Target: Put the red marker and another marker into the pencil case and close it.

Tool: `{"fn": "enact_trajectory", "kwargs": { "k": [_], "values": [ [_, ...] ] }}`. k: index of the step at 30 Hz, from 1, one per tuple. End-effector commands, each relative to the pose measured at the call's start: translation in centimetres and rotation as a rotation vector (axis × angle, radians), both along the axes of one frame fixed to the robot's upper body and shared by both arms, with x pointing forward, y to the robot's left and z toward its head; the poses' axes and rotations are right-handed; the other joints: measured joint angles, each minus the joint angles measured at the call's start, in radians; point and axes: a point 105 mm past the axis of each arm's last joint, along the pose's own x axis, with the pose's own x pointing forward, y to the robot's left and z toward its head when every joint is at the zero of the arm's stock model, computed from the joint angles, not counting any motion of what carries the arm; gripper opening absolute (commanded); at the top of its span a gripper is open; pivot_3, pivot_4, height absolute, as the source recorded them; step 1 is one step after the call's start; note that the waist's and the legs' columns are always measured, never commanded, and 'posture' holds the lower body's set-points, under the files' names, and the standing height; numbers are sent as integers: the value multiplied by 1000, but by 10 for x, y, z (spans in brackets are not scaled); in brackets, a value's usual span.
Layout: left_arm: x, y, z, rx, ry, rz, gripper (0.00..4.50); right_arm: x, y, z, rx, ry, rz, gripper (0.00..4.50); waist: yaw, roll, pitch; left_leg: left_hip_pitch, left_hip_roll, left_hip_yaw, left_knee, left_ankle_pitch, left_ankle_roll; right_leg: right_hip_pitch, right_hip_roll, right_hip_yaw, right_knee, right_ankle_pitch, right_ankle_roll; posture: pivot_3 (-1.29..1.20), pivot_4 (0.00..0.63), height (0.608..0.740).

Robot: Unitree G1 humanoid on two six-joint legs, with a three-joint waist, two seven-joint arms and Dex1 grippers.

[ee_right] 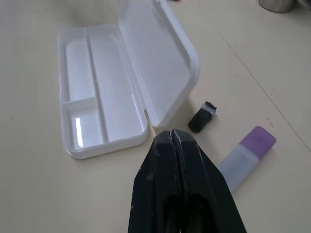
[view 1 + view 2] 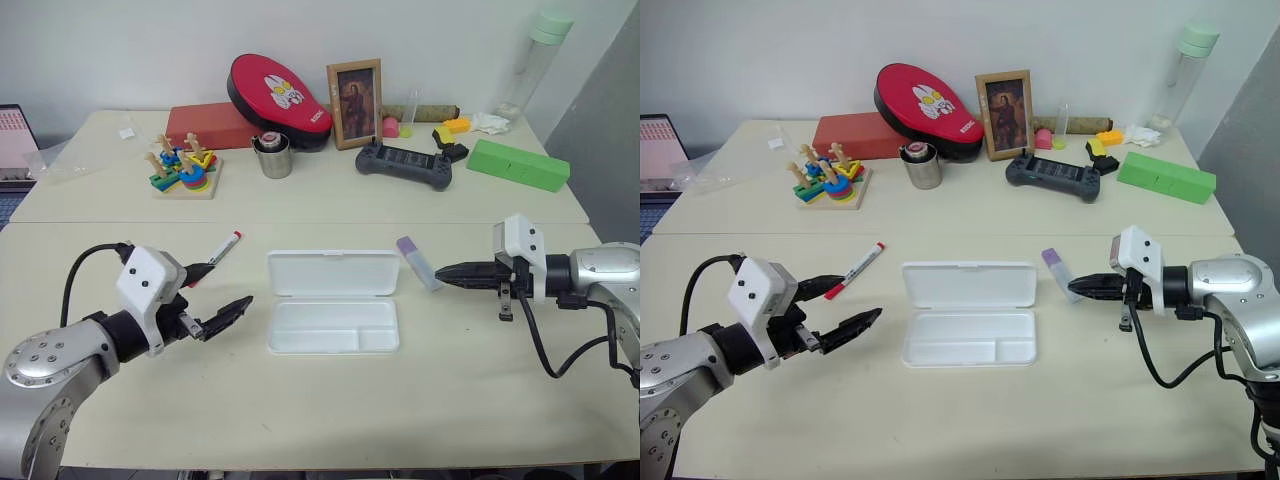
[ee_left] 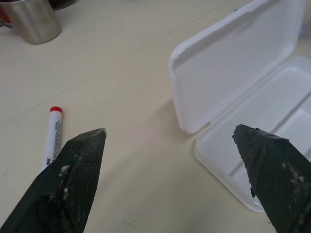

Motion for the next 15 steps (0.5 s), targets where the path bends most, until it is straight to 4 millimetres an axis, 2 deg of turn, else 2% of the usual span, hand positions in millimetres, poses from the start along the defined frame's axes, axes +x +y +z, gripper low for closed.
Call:
{"fn": "enact_trajectory", "kwargs": {
  "k": [1, 7, 10, 15],
  "values": [
    [4, 11, 6, 10, -35, 58, 4438, -7, 10, 19, 3, -73, 72, 0, 0, 0, 0, 0, 0, 0, 0, 0, 0, 0, 0, 0, 0, 0, 0, 0, 150, 740],
    [25, 29, -6, 47, -19, 138, 4438, -14, 21, 28, 12, -95, 135, 0, 0, 0, 0, 0, 0, 0, 0, 0, 0, 0, 0, 0, 0, 0, 0, 0, 150, 740],
    [46, 37, -13, 55, -14, 164, 4438, -20, 24, 26, -34, -109, 184, 0, 2, 0, 0, 0, 0, 0, 0, 0, 0, 0, 0, 0, 0, 0, 0, 0, 150, 740],
    [67, 44, -21, 90, -9, 156, 4438, -24, 25, 23, -52, -106, 204, 0, 1, 0, 0, 0, 0, 0, 0, 0, 0, 0, 0, 0, 0, 0, 0, 0, 150, 740]
  ]
}}
